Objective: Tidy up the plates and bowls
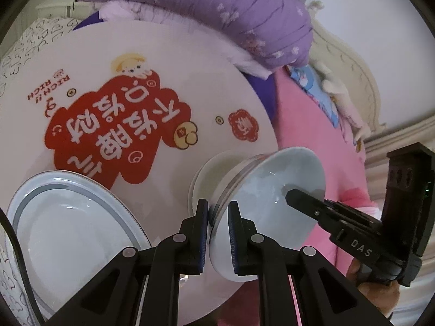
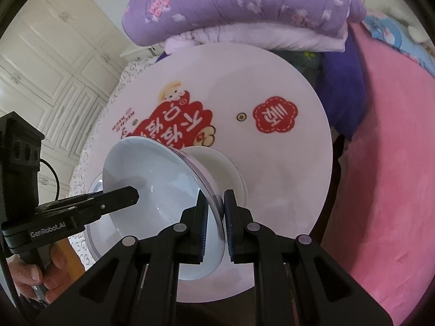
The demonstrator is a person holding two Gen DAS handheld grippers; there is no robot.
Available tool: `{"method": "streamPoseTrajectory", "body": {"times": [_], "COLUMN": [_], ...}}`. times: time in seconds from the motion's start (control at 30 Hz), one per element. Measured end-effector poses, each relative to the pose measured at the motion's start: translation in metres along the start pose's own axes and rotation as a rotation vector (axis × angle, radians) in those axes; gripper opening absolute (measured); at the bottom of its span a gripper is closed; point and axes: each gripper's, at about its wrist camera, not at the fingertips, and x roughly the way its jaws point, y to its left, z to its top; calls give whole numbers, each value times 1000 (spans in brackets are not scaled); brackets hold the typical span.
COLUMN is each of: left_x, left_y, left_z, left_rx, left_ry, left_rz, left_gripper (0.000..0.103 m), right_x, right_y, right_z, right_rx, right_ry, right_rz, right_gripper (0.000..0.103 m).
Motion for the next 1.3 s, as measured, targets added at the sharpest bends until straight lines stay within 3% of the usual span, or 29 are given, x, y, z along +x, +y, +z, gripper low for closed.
{"method": "streamPoseTrajectory", "body": {"times": [0.23, 0.53, 0.6, 0.63, 0.7, 0.77, 0.83, 0.9, 0.97, 1.03, 1.3], "left_x": [26, 21, 19, 18, 14, 10, 3, -4, -10, -15, -29], "left_y": [-6, -10, -10, -9, -10, -9, -10, -10, -12, -16, -20], "left_z": [3, 3, 3, 3, 3, 2, 2, 1, -1, -2, -6], "left_rx": [29, 98, 105, 110, 122, 128, 135, 147, 159, 173, 202], "left_ry": [6, -40, -44, -47, -54, -63, -90, -110, -125, -135, -134], "left_rz": [40, 80, 81, 84, 90, 100, 113, 126, 138, 154, 139], "left_gripper": [9, 11, 12, 17, 25, 42, 63, 73, 81, 90, 94], "right_x": [14, 16, 17, 17, 16, 15, 13, 10, 5, 3, -3], "right_y": [-5, -8, -8, -10, -13, -18, -24, -27, -31, -33, -37], "right_z": [0, 1, 0, 0, -1, -1, 0, 0, 0, 1, 2], "right_rx": [-6, -6, -5, -1, 10, 27, 47, 65, 80, 88, 113], "right_ry": [31, 32, 29, 26, 17, 3, -13, -33, -61, -70, -86], "right_rz": [-38, -55, -64, -65, -61, -56, -42, -31, -29, -27, 1], "right_gripper": [12, 16, 24, 29, 60, 71, 76, 94, 103, 103, 103]}}
